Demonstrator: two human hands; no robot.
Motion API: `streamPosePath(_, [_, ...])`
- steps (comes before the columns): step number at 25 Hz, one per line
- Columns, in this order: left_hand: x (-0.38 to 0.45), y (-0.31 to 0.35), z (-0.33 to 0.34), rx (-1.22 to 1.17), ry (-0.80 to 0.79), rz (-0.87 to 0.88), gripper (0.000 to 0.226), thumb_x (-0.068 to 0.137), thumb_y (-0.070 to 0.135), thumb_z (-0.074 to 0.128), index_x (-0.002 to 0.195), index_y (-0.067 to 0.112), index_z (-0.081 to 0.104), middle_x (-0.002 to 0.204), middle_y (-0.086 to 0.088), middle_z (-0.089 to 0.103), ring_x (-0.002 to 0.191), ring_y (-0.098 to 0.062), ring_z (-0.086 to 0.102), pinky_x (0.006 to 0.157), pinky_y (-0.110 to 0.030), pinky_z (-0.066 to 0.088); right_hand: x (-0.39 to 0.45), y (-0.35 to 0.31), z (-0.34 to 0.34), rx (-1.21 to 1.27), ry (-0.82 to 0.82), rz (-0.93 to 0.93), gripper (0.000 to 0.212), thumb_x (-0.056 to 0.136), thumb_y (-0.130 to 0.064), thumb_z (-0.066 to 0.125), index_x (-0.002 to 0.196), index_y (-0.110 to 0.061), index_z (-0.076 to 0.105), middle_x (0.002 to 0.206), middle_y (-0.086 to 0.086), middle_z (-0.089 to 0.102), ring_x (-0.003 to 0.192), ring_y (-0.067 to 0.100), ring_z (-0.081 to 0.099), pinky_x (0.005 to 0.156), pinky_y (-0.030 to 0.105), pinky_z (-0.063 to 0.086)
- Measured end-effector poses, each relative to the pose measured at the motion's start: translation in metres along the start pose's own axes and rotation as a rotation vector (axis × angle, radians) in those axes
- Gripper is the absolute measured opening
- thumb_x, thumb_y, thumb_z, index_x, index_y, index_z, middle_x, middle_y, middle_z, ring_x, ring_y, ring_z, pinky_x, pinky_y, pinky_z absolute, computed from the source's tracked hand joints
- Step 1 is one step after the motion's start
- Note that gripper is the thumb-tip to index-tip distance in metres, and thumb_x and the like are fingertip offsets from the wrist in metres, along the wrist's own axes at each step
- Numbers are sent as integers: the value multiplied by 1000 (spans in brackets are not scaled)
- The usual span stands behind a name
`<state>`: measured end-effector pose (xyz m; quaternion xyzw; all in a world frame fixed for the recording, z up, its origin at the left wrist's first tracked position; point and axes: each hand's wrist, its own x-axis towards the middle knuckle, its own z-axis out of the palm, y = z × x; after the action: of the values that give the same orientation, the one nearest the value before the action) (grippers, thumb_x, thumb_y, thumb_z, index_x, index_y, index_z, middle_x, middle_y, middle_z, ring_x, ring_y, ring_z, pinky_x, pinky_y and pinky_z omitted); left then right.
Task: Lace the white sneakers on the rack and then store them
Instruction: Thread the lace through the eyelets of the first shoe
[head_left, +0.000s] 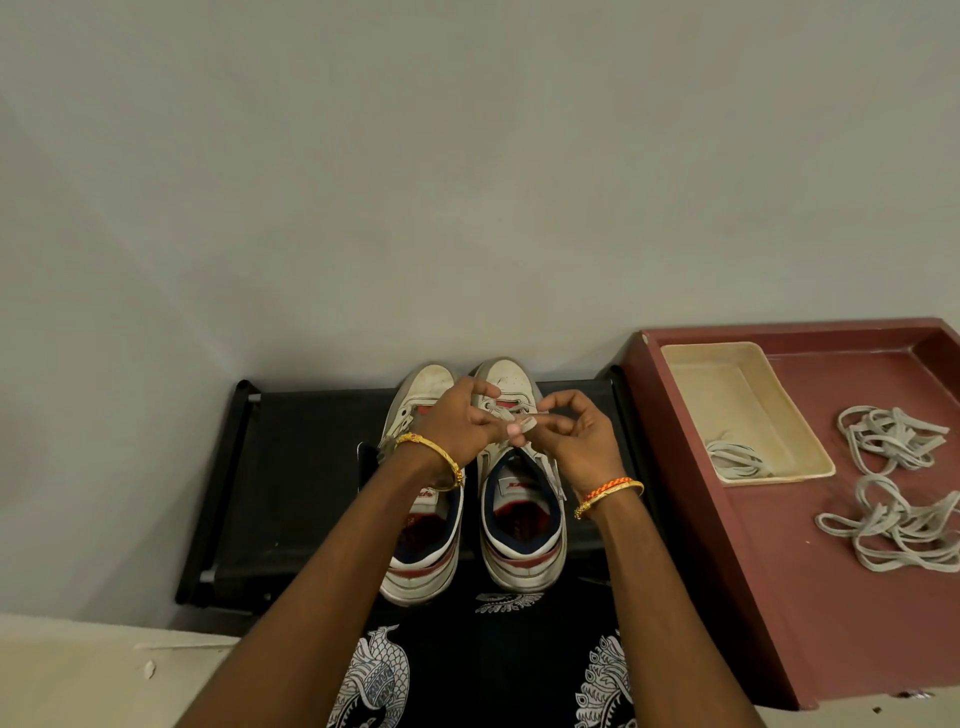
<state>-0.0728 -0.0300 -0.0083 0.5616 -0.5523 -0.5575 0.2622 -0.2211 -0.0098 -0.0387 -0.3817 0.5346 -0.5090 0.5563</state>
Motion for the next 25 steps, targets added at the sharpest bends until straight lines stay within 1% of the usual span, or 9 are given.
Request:
streamPosePath(2, [6,2,-4,80,-71,7,42,82,10,69,121,12,52,83,-6,70,90,-16,65,89,-26,45,0,-1,-2,-44,-66,-37,25,79,13,65,88,-9,58,64,2,71,64,12,70,66,21,54])
streamPosePath(6, [14,3,-8,214,-32,43,27,82,12,70,108,7,70,102,-13,71,101,-20,64,98,-33,45,0,-6,-7,-101,-193,-76,18,82,10,62,92,-5,66,75,3,73,72,14,71,72,21,55])
streamPosePath(9, [14,2,-7,290,-27,71,26,83,19,70,107,11,71,100,-10,72,99,-13,61,100,-34,43,4,-1,-5,-181,-135,-98,14,84,9,60,86,-3,67,70,-4,72,69,8,70,69,18,54])
streamPosePath(11, [14,4,-6,561,49,169,26,85,31,66,108,20,72,99,-4,73,99,-14,60,98,-37,41,9,2,-1,-189,-90,-88,14,85,7,61,84,-6,66,66,-6,71,64,5,68,64,18,54])
streamPosePath(15, [14,10,-2,1295,65,567,29,94,32,48,117,27,66,101,2,68,107,-18,49,88,-32,29,17,6,0,-230,-53,-20,6,87,2,61,91,2,66,56,-6,67,49,2,61,48,17,49])
streamPosePath(18, [15,-3,-5,1412,188,1059,12,73,23,70,84,20,75,68,5,70,73,-19,60,67,-27,37,22,2,1,-260,-61,71,12,88,0,60,97,6,66,56,-4,66,47,3,58,43,14,45])
streamPosePath(19, [14,-5,-7,1431,206,1107,13,67,23,78,80,20,75,65,6,68,70,-19,60,63,-26,39,23,0,2,-270,-66,99,12,88,-1,61,97,5,67,60,0,66,50,5,58,43,15,45])
streamPosePath(22, [8,2,-6,1422,171,842,21,75,32,72,95,25,74,84,8,67,92,-19,54,75,-32,38,24,-1,-1,-309,23,103,6,88,-7,62,93,-8,66,79,8,67,69,19,65,59,25,55])
streamPosePath(25, [17,9,-13,1121,43,270,28,92,40,51,114,30,66,118,5,56,119,-21,38,95,-38,28,10,-4,-4,-471,190,31,11,89,-21,62,81,-15,66,81,9,67,76,20,63,72,34,52])
